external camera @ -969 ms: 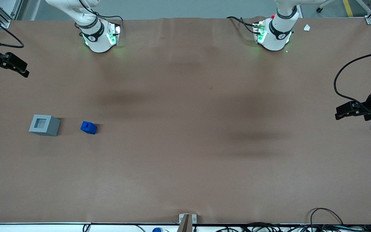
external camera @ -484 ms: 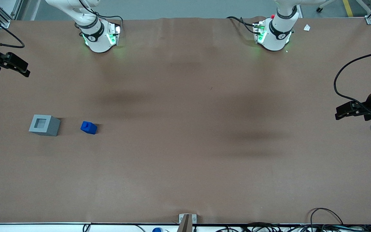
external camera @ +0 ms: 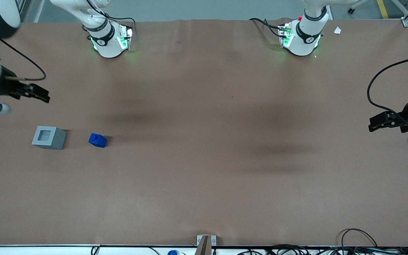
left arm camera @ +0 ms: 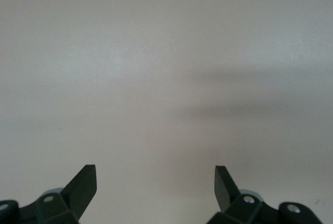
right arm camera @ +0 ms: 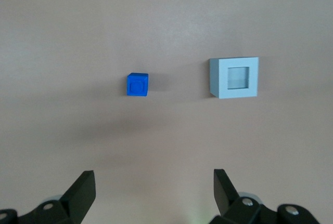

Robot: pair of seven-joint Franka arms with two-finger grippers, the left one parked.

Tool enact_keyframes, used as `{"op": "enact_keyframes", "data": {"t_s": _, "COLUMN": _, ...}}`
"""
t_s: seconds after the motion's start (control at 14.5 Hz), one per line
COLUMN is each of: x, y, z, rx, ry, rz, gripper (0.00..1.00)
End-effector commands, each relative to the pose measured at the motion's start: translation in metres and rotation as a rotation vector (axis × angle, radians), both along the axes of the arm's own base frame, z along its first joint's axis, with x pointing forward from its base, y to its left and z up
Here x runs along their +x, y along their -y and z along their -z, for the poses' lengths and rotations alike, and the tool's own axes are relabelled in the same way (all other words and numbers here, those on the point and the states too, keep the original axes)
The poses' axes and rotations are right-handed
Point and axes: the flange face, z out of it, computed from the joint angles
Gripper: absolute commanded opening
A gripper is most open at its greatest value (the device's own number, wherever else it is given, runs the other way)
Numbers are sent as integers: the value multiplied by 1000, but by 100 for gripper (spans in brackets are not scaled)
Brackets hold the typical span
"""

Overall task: Insert blue part into gray base with right arm
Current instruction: 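Move the open right gripper down over the blue part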

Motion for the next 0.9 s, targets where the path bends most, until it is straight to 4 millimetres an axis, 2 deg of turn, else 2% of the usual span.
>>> {"op": "enact_keyframes", "data": {"t_s": 0.0, "x": -5, "y": 3, "z": 38, "rx": 29, "ry": 17, "rz": 4, "gripper": 100}}
{"op": "enact_keyframes", "data": {"t_s": 0.14, "x": -2, "y": 4, "z": 74, "rx": 87, "ry": 28, "rz": 38, "gripper": 100}}
{"op": "enact_keyframes", "data": {"t_s": 0.28, "x": 10, "y": 6, "z": 118, "rx": 106, "ry": -23, "rz": 53, "gripper": 100}}
{"op": "enact_keyframes", "data": {"t_s": 0.42, "x": 20, "y": 0, "z": 154, "rx": 105, "ry": -25, "rz": 56, "gripper": 100}}
{"op": "enact_keyframes", "data": {"t_s": 0.55, "x": 21, "y": -7, "z": 196, "rx": 101, "ry": -9, "rz": 46, "gripper": 100}}
{"op": "enact_keyframes", "data": {"t_s": 0.83, "x": 33, "y": -21, "z": 252, "rx": 91, "ry": 36, "rz": 19, "gripper": 100}}
